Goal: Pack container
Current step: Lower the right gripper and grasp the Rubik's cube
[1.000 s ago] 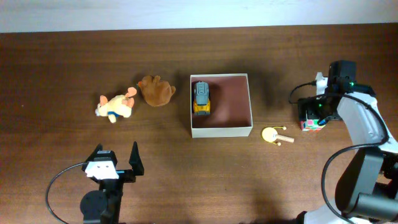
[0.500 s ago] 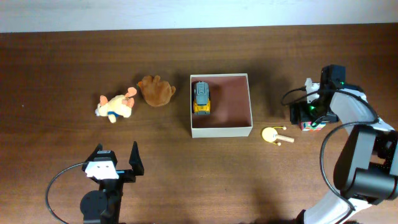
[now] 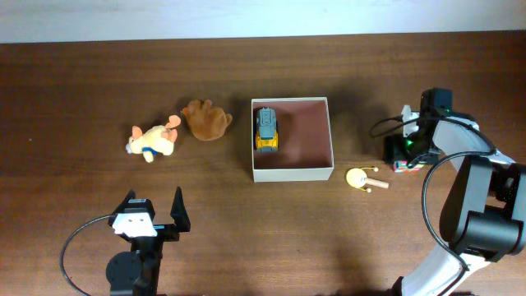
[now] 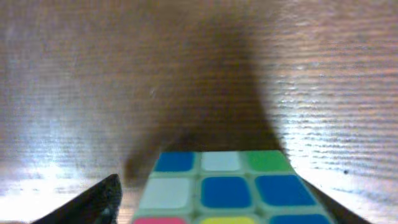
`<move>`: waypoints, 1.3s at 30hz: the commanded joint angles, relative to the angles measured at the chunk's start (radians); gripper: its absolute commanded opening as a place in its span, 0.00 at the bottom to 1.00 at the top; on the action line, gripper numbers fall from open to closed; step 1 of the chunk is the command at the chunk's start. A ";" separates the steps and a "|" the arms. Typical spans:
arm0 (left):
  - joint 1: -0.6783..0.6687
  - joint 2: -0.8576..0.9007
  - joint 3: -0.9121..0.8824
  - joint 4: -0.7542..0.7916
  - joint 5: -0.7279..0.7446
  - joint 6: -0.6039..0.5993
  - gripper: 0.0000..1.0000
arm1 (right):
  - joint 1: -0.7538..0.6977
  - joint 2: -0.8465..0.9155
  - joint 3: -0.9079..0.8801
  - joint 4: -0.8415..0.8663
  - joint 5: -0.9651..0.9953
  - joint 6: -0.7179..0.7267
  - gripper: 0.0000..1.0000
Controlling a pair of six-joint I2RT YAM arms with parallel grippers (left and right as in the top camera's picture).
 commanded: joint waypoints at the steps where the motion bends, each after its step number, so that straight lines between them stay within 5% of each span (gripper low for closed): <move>1: 0.004 -0.008 -0.005 0.001 0.011 0.016 1.00 | -0.001 0.016 -0.009 0.013 -0.068 0.102 0.71; 22: 0.004 -0.008 -0.005 0.001 0.011 0.016 1.00 | 0.072 0.016 -0.009 0.026 -0.142 0.578 0.65; 26: 0.004 -0.008 -0.005 0.001 0.011 0.016 1.00 | 0.121 0.016 -0.009 0.039 -0.141 0.663 0.80; 31: 0.004 -0.008 -0.005 0.001 0.011 0.016 1.00 | 0.156 0.016 -0.009 0.088 -0.084 0.634 0.92; 39: 0.004 -0.008 -0.005 0.001 0.011 0.016 1.00 | 0.154 0.016 -0.009 0.058 0.013 0.359 0.87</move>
